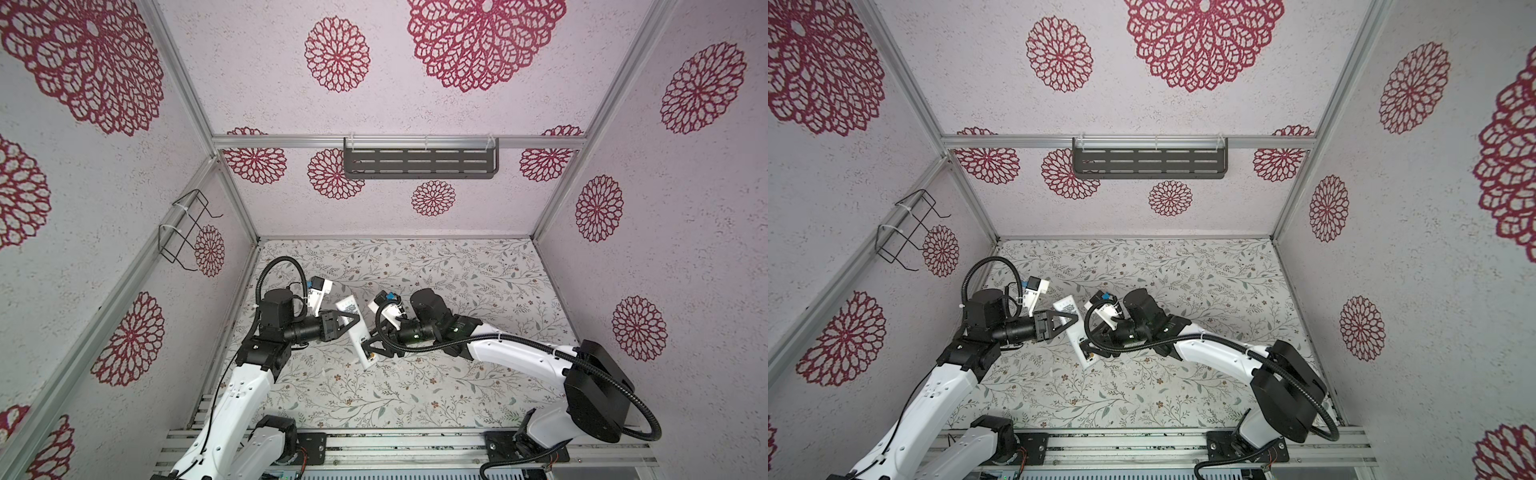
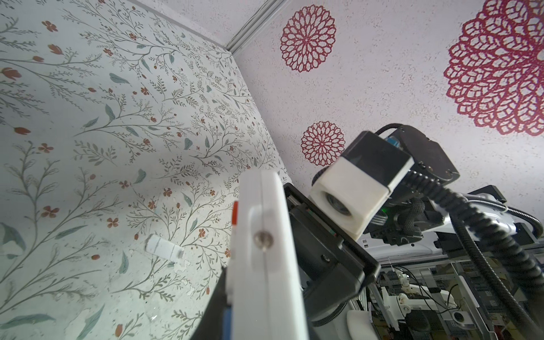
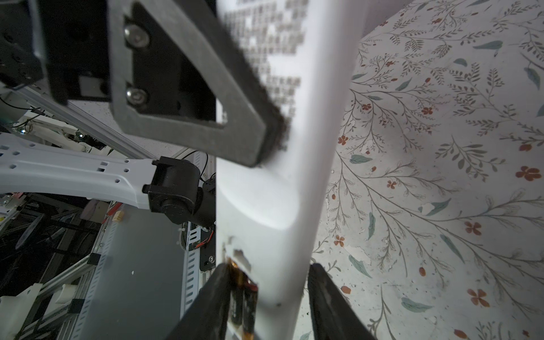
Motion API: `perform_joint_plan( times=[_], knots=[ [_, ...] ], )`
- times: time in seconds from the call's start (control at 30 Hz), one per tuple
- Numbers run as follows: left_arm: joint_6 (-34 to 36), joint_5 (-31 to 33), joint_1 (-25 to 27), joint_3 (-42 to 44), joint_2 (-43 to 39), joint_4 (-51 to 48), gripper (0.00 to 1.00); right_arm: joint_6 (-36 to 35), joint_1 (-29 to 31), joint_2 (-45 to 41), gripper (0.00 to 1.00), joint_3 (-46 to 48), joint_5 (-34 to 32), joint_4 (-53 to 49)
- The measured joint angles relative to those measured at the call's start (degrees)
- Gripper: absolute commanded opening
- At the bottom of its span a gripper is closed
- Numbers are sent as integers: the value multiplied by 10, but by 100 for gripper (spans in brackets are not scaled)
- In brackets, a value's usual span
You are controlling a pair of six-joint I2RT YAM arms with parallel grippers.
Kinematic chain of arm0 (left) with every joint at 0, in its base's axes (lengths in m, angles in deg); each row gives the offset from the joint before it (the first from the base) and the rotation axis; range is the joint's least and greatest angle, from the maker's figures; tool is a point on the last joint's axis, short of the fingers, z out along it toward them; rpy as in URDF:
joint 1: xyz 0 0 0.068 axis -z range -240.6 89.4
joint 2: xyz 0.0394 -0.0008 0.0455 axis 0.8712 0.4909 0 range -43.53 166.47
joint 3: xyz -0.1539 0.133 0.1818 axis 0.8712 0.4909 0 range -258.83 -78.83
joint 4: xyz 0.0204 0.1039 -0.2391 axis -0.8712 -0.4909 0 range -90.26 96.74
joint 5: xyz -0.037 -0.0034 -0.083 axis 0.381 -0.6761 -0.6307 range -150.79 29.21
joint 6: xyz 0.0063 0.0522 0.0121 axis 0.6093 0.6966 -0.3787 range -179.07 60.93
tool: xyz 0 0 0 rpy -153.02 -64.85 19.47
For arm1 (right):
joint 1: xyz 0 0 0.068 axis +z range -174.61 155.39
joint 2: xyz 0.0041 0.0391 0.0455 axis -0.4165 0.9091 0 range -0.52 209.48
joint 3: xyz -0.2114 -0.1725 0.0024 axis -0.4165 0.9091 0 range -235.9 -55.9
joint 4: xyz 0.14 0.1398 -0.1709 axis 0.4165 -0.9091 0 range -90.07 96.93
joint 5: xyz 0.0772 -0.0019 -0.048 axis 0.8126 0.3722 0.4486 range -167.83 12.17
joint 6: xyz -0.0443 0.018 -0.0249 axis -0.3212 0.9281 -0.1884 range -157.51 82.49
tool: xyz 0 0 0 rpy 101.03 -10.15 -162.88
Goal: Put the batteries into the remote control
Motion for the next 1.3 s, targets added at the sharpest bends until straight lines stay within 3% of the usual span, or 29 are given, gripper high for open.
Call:
perform_joint_plan(
  times=[0.13, 0.3, 0.47, 0.7, 0.87, 1.1, 1.3],
  knots=[
    [2, 6, 0, 0, -5, 0, 0, 0, 1, 0, 44, 0, -2, 2],
    [8, 11, 0, 0, -14, -11, 0, -1, -2, 0, 79, 1, -18, 0],
    [40, 68, -7, -22, -25, -82, 0, 3, -17, -16, 92, 28, -41, 2],
    [75, 220, -53, -55, -46, -183, 0, 10, -67, -47, 95, 49, -130, -33],
    [95, 309, -55, -65, -72, -225, 0, 4, -77, -11, 91, 17, -220, -113],
    [103, 333, -57, -64, -71, -236, 0, -31, -59, 86, 83, -6, -258, -174],
    [104, 332, -59, -64, -69, -236, 0, -50, -29, 112, 72, -6, -264, -207]
  ],
)
